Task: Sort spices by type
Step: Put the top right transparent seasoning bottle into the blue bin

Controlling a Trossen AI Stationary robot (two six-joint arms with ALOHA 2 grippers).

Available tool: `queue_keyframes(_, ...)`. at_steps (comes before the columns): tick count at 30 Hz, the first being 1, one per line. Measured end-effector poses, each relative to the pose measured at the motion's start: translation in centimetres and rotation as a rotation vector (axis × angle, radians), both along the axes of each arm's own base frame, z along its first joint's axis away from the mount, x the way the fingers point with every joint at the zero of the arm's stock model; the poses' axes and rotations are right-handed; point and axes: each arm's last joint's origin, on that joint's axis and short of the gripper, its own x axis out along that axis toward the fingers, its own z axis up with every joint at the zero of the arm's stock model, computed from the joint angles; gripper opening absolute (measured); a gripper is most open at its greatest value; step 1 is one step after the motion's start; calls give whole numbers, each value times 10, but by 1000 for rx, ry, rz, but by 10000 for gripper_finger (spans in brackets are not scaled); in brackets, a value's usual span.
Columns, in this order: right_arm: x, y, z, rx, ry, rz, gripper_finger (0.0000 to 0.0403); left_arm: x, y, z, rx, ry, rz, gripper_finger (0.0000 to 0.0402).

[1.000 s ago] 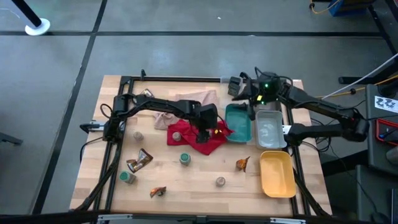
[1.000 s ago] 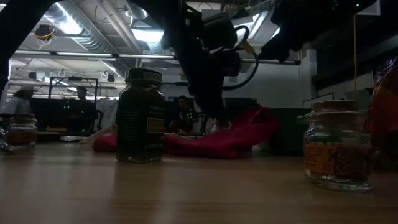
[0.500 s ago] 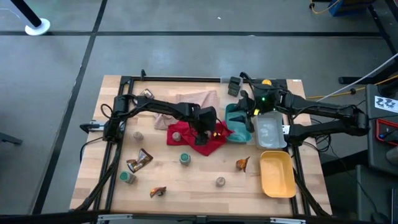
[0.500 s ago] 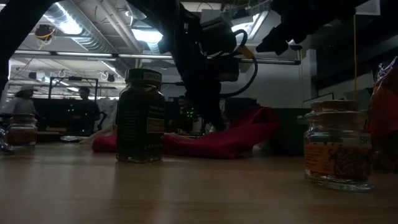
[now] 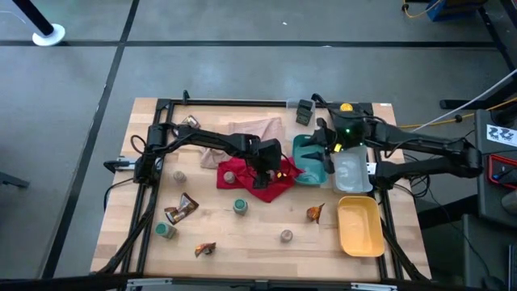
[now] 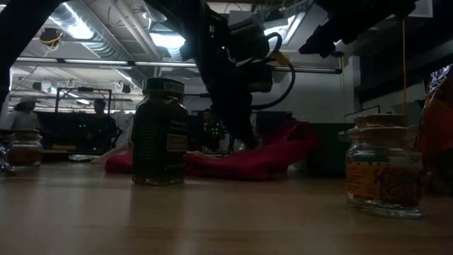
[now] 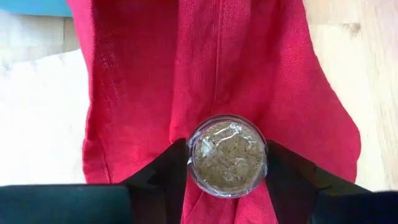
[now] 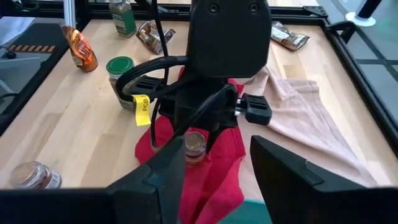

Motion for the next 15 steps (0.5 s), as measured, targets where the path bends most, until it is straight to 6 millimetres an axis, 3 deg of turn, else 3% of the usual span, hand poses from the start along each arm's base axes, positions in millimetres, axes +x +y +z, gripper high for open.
queue_keyframes(5,-9,2,2,2,22,-7,182,4,0,14,0,2,-1,161)
queue_keyframes(15,-18,4,-8,36,152,-8,182,16,2,74,31,-42,-50,161)
